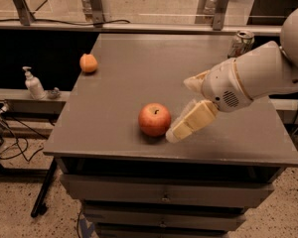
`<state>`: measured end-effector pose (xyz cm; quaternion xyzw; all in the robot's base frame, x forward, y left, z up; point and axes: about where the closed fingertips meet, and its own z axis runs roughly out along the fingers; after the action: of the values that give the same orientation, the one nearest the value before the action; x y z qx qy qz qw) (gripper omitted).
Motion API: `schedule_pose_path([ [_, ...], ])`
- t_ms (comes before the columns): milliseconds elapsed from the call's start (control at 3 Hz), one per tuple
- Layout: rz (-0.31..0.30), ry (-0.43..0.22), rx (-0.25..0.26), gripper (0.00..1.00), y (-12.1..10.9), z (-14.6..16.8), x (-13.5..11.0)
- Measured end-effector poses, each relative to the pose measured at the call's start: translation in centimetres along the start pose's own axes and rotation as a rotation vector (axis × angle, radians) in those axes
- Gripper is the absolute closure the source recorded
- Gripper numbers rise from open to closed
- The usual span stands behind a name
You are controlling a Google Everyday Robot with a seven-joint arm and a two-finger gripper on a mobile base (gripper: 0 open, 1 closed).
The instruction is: Move apple near orange
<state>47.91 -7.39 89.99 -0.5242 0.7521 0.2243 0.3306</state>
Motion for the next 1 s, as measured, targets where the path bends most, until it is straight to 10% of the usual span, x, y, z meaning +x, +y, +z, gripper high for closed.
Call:
schedule_pose_path([
  [667,-0.032,-0.134,-0.021,0.03,0.5,5.1,-0.4],
  [1000,-0.051,-0.173,-0.011,0.21,0.4,6.4,-0.3],
])
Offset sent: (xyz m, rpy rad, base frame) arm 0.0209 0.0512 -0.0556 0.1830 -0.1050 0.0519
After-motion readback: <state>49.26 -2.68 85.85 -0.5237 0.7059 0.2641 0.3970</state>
